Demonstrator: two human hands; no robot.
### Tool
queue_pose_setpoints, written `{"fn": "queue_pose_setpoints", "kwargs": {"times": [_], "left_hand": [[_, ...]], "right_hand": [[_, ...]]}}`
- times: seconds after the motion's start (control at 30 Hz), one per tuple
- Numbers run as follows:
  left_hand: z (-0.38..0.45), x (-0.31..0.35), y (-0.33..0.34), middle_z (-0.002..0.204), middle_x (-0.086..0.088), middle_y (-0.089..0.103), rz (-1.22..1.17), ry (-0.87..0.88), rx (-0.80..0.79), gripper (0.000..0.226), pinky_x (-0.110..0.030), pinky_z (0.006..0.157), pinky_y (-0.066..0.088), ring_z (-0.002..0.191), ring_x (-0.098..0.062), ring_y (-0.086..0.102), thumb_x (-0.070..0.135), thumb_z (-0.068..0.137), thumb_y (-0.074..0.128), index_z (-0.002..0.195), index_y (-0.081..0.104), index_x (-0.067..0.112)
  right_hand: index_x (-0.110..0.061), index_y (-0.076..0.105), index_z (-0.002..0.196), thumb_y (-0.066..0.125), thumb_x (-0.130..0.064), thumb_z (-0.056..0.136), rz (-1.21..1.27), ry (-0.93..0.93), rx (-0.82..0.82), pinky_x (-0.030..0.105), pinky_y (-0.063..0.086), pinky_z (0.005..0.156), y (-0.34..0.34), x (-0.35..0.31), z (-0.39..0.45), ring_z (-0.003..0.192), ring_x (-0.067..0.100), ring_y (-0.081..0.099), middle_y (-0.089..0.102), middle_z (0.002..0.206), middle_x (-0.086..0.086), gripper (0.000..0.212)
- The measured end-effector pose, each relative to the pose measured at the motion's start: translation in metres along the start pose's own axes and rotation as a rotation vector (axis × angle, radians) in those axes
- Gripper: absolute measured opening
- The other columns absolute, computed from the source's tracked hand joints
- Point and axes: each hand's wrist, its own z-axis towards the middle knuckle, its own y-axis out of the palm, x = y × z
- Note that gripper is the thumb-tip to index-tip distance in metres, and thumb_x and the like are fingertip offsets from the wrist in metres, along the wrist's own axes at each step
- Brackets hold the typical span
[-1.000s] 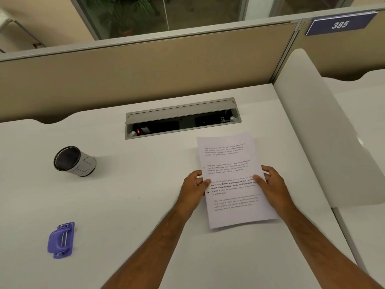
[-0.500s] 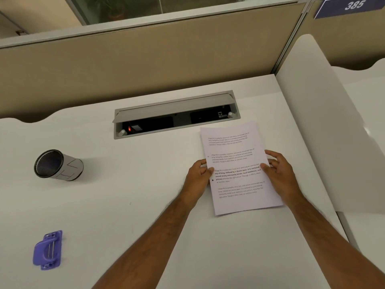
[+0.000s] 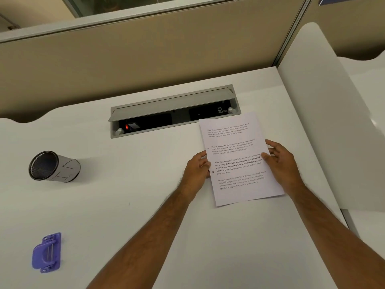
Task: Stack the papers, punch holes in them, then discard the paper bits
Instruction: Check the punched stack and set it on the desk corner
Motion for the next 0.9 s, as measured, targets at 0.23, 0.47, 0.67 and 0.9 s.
{"fn": "queue_pose_setpoints", "kwargs": {"times": [0.23,0.47,0.67,0.9], "left_hand": [[0.000,0.000,0.002,0.128,0.002,0.070,-0.007,-0.006,0.026,0.040,-0.033,0.088,0.063,0.111,-0.018,0.072,0.010,0.105,0.051,0.143,0.054,0.021],[-0.001,0.007,-0.002,0.134,0.012,0.048,0.191,-0.009,0.123,0.059,-0.011,0.067,0.045,0.092,0.006,0.056,0.034,0.099,0.064,0.151,0.038,0.024],[-0.022,-0.002,-0.023,0.134,0.010,0.052,0.356,0.087,0.190,0.049,-0.023,0.084,0.051,0.106,-0.010,0.059,0.033,0.098,0.066,0.144,0.047,0.028],[-0.065,-0.032,-0.064,0.134,0.008,0.061,0.600,0.178,0.295,0.037,-0.043,0.112,0.038,0.121,-0.018,0.060,0.026,0.097,0.066,0.133,0.058,0.025]], "right_hand": [[-0.017,0.052,0.146,0.065,-0.015,0.098,-0.132,-0.011,0.000,0.030,0.050,0.093,-0.003,0.000,0.001,0.106,0.019,0.065,0.066,0.132,0.007,0.049],[-0.022,0.041,0.153,0.066,-0.025,0.097,-0.278,-0.047,-0.009,0.040,0.049,0.100,-0.013,-0.002,-0.002,0.119,0.026,0.059,0.050,0.151,0.008,0.061],[-0.018,0.045,0.150,0.066,-0.020,0.097,-0.330,-0.113,-0.030,0.039,0.049,0.103,-0.005,-0.006,-0.020,0.126,0.029,0.054,0.045,0.154,0.006,0.057],[-0.009,0.053,0.143,0.067,-0.009,0.095,-0.405,-0.244,-0.133,0.054,0.043,0.109,0.026,-0.008,-0.056,0.134,0.031,0.046,0.053,0.146,0.011,0.050]]}}
